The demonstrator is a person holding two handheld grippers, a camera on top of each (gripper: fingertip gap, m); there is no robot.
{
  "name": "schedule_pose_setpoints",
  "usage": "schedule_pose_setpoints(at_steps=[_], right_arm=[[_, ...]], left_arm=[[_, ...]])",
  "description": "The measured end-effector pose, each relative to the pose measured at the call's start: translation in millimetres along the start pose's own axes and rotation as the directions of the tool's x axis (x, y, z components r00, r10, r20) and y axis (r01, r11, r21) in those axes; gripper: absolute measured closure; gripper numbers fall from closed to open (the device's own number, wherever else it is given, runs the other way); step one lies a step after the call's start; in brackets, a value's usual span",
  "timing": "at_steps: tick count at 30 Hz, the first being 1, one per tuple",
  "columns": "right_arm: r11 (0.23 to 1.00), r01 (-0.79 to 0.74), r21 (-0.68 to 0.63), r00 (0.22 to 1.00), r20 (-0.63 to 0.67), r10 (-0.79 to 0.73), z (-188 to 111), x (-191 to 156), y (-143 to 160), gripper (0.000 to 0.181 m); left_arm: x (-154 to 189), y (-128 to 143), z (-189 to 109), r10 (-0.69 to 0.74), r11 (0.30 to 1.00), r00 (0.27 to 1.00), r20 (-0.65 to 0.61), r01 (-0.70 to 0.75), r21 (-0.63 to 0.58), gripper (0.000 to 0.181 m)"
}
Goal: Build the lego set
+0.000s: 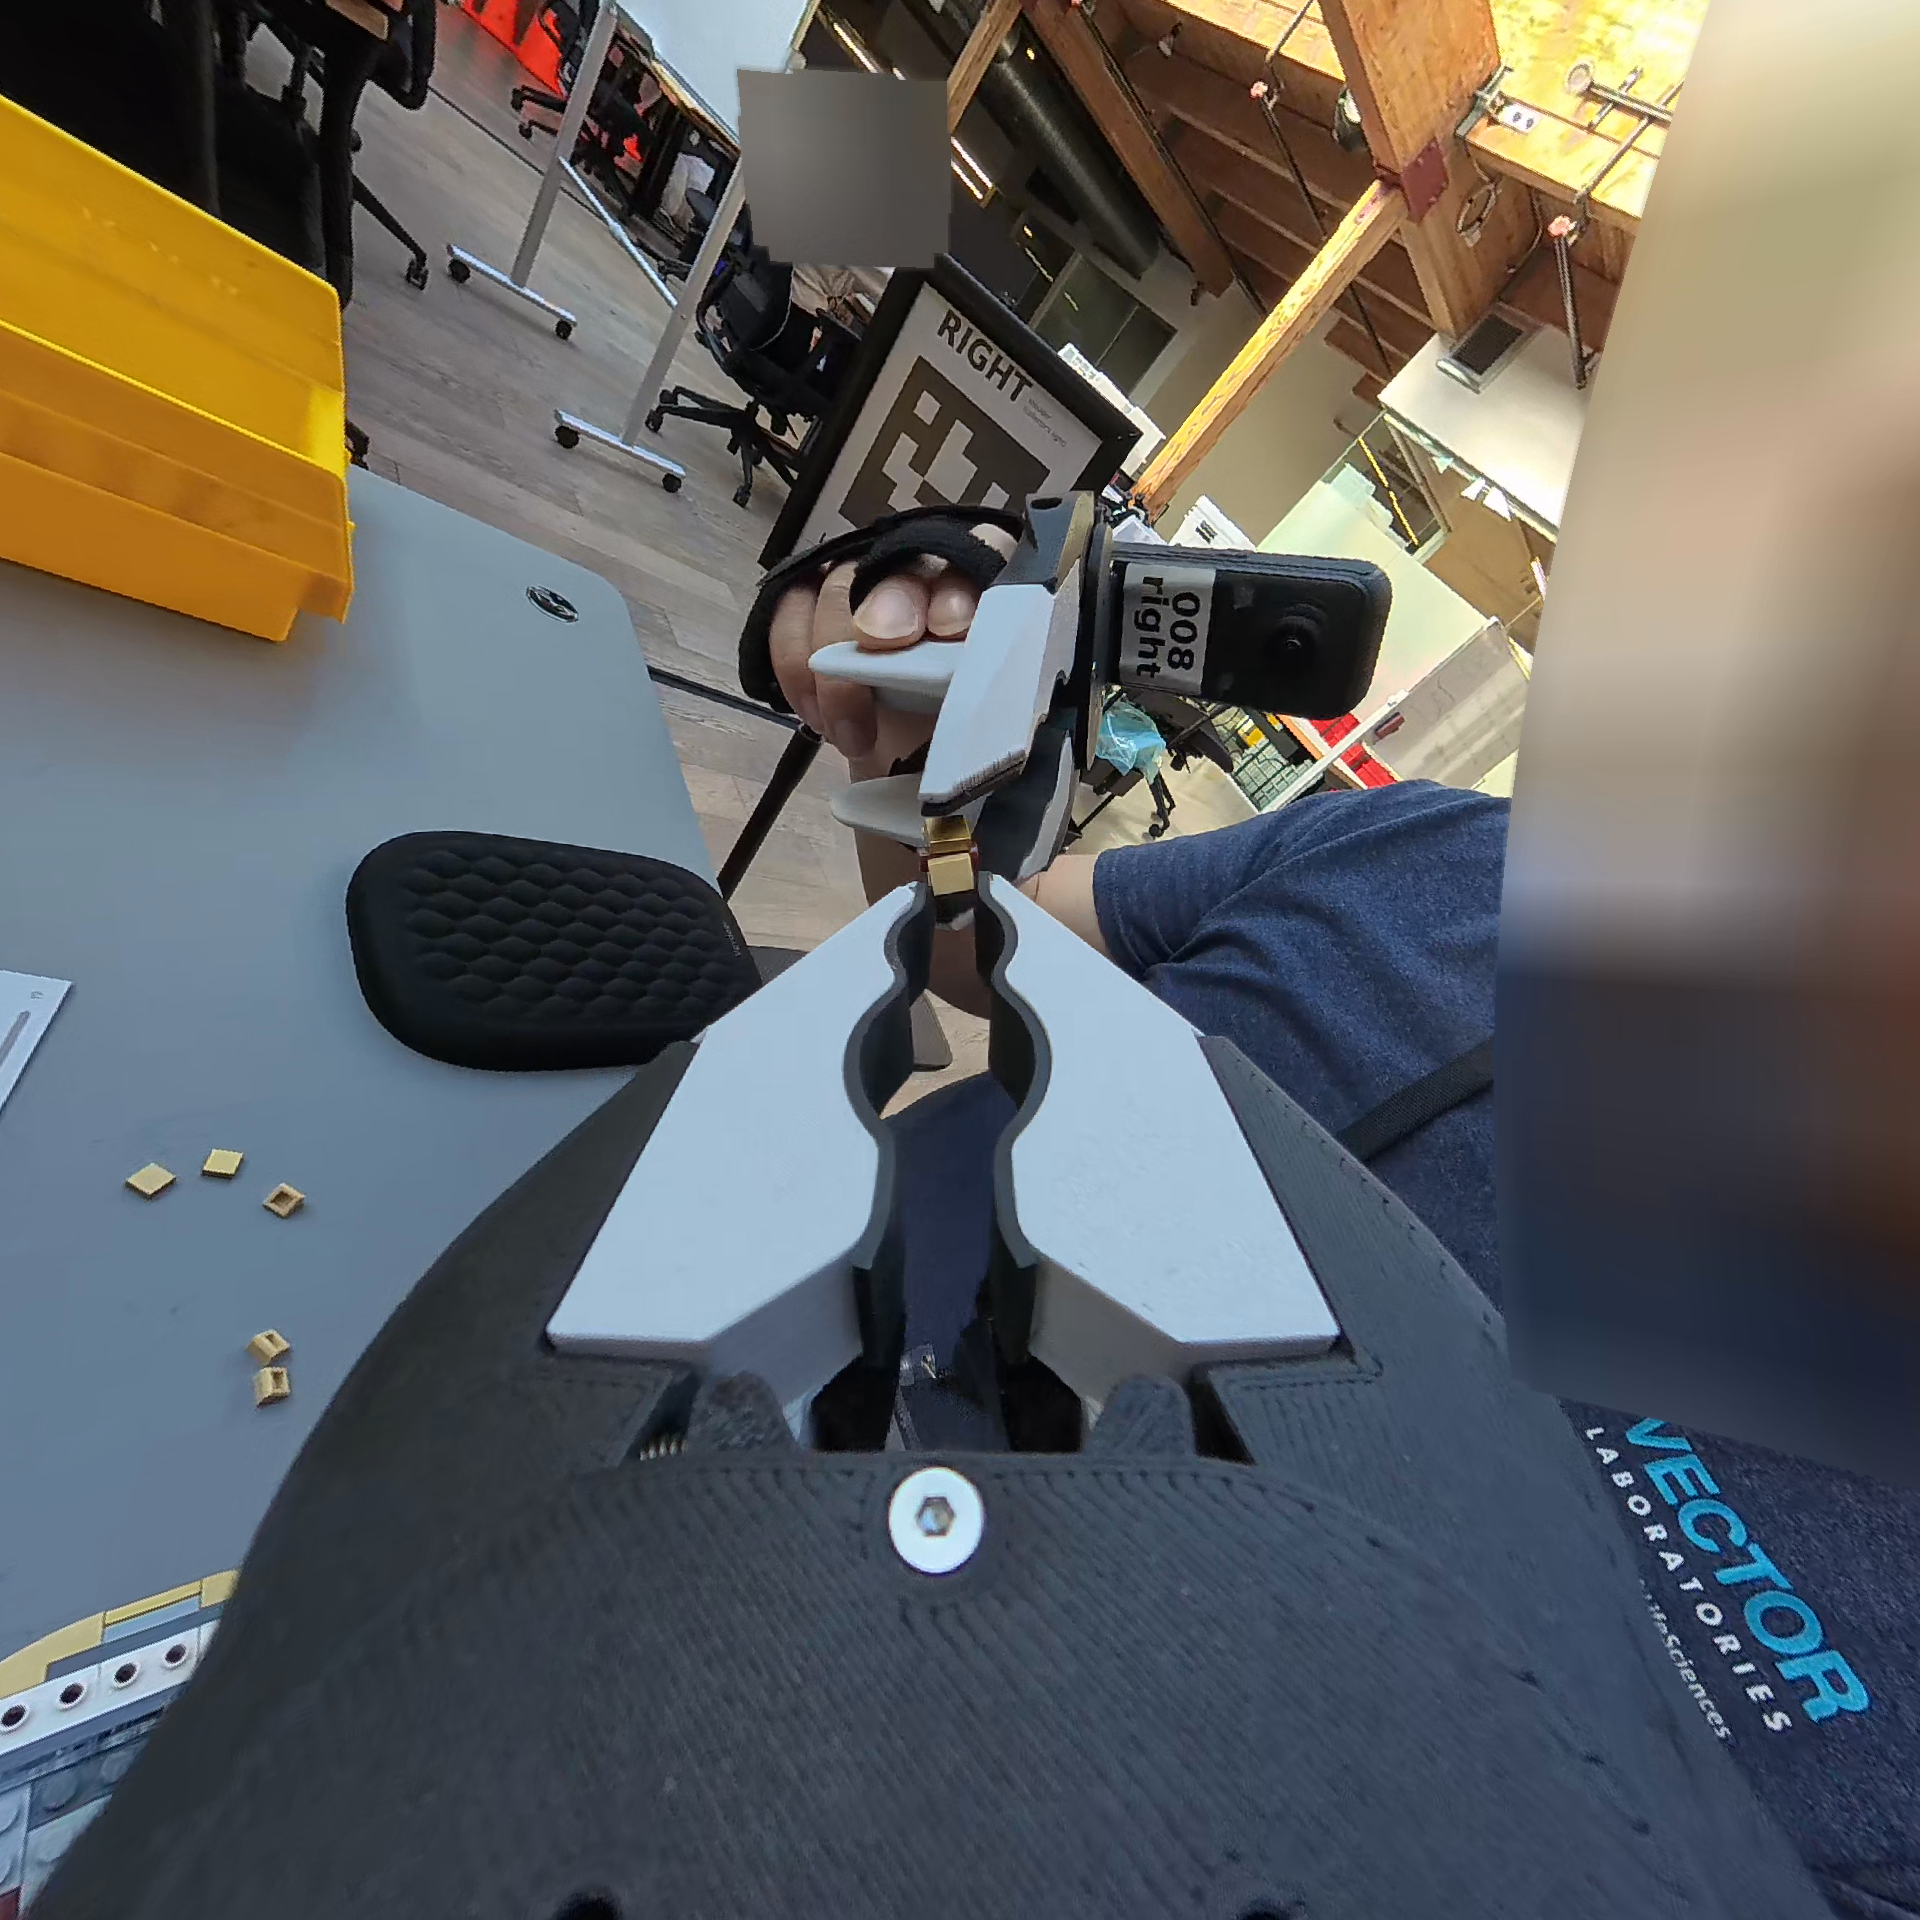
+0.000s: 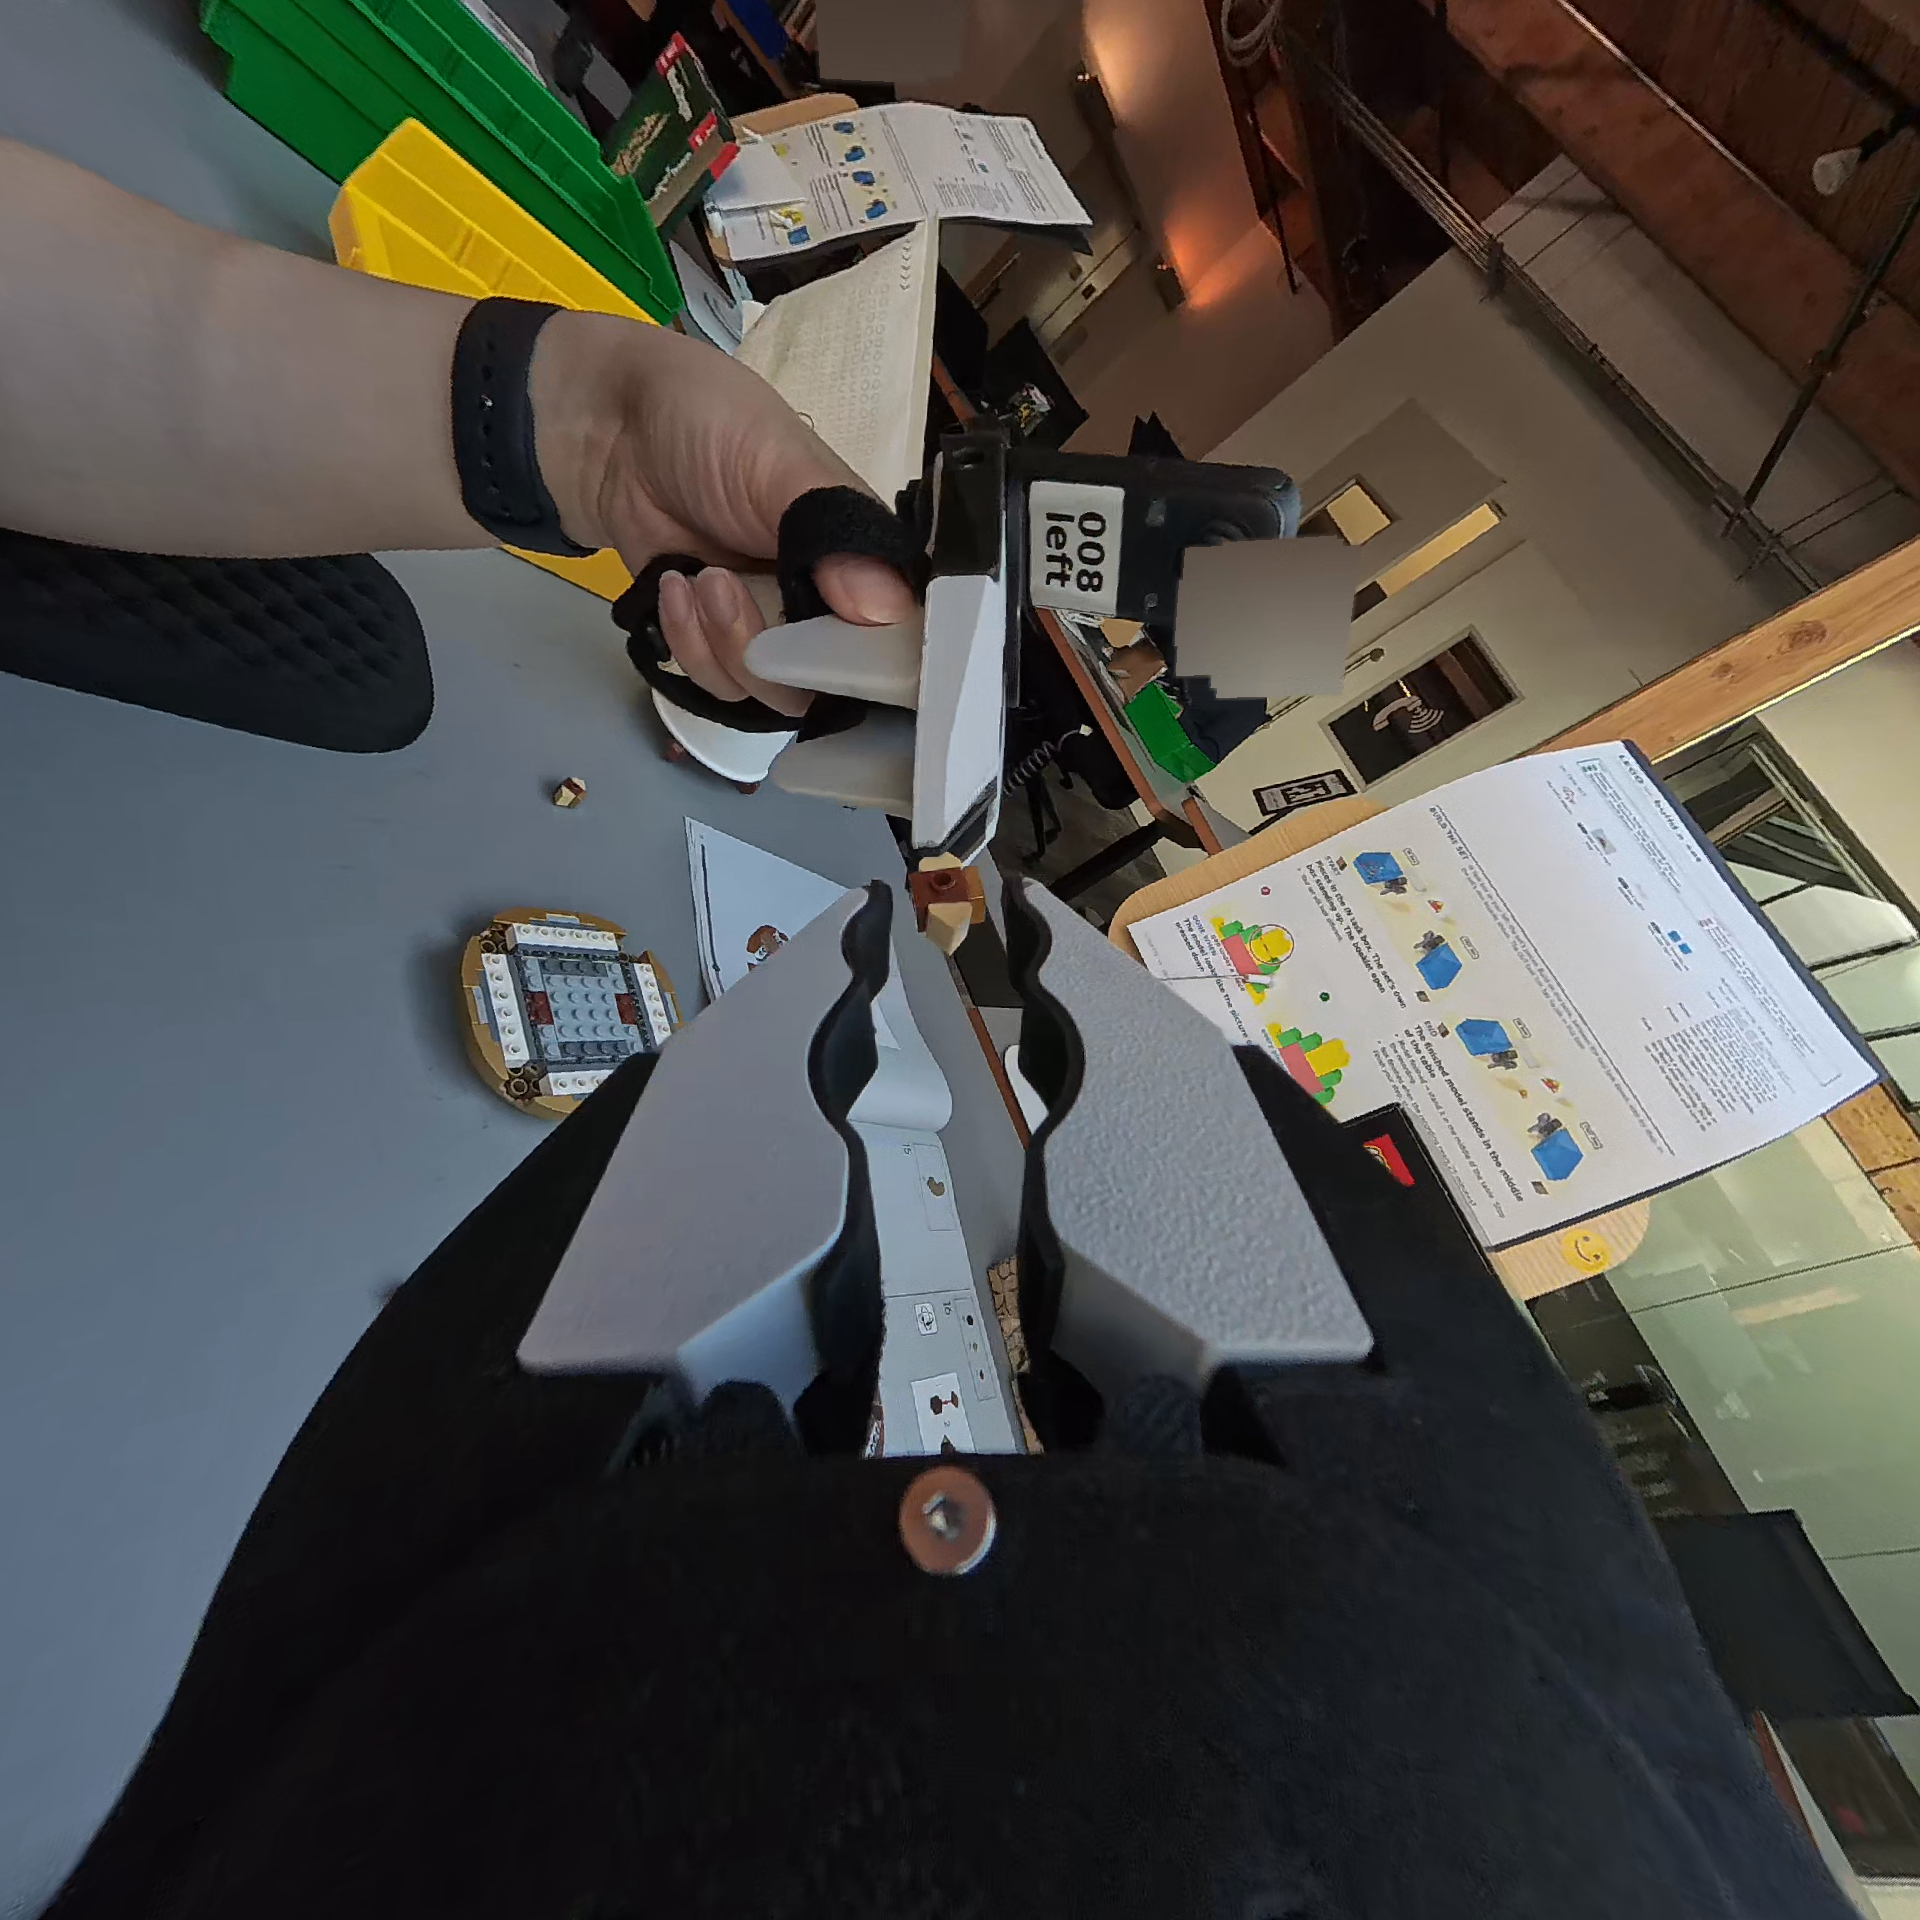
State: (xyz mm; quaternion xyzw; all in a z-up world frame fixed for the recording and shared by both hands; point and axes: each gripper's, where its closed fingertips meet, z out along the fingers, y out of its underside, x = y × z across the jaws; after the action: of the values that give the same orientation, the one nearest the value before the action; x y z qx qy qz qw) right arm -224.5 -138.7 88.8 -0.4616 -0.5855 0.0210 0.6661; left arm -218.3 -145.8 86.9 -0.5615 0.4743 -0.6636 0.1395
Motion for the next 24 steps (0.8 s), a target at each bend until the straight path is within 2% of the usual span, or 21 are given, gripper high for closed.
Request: schedule_pose_setpoints(at_steps=[6,24], right_arm=[[1.0,0.012,-0.014,0.998,0.069,-0.012,-1.8,-10.6,-0.5,0.169],[0.998,0.035,-0.048,0.999,0.032,-0.033,0.5,-6.5,4.8,0.169]], left_arm=[[1.3,9.6,1.7,0.012,0.998,1.0,0.0,-0.012,-0.062,0.176],[-4.7,7.5,3.0,0.011,0.999,1.0,0.019,-0.01,-0.044,0.175]])
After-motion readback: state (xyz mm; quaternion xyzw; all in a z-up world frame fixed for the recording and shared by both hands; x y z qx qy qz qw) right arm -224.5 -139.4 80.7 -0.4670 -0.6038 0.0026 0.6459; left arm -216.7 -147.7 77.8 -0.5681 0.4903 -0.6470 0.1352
